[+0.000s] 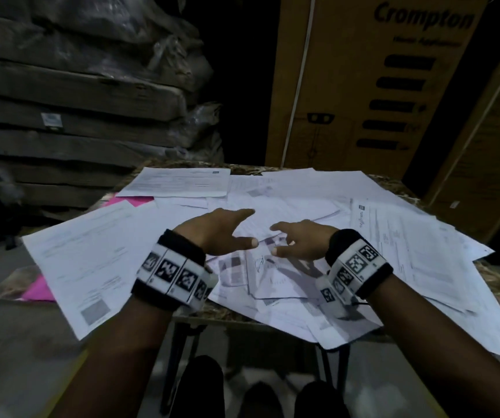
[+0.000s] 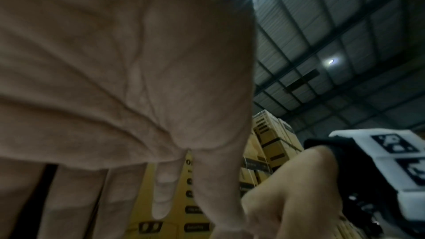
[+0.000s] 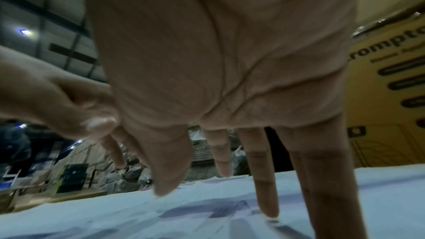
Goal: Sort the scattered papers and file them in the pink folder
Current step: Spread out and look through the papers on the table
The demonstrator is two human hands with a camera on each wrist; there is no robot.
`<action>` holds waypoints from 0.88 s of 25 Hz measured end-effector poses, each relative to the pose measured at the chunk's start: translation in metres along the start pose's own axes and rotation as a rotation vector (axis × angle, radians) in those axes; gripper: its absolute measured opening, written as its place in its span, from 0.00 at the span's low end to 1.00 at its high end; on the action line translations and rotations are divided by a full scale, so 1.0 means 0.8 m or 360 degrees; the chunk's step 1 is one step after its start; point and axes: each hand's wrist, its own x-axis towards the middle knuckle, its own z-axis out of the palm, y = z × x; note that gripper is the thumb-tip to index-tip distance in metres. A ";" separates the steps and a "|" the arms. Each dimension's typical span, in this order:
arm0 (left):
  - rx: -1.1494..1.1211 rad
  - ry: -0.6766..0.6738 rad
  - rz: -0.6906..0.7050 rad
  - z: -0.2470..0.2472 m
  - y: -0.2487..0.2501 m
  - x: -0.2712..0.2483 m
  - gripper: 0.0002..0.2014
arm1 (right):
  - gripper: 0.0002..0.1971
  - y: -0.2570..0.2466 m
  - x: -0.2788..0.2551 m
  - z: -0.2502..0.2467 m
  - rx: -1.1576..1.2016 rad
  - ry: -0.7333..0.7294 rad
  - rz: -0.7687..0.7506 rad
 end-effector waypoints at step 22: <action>0.0034 -0.0076 -0.0205 0.006 -0.049 0.019 0.37 | 0.02 -0.007 0.100 0.014 0.1388 0.0807 0.0704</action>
